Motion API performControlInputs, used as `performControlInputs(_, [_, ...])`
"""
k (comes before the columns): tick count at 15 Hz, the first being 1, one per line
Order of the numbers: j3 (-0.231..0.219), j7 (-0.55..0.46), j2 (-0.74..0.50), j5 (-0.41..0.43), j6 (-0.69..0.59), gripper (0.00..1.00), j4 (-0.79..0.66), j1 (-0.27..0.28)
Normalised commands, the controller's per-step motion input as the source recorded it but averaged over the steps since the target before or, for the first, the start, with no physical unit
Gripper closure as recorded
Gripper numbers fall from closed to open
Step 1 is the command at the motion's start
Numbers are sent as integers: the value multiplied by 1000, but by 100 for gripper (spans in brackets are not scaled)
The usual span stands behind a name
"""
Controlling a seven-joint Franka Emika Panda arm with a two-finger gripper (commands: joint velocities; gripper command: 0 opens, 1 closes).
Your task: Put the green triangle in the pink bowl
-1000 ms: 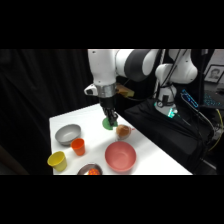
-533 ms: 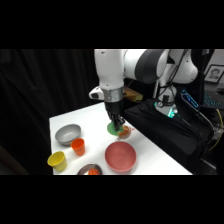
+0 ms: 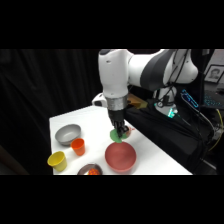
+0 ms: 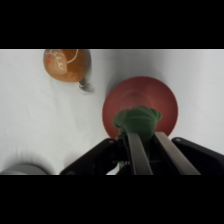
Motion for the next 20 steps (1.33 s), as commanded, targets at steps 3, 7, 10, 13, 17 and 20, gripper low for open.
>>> performControlInputs(3, [11,135,192,58,210,93,107,53])
performControlInputs(7, [6,128,190,54,201,93,104,78])
performControlInputs(10, [-7,119,162,43,167,93,95,92])
performControlInputs(13, [-31,98,173,37,152,94,114,82])
performControlInputs(17, [-59,59,173,52,140,94,129,60])
performControlInputs(20, [-76,36,153,58,141,94,133,57])
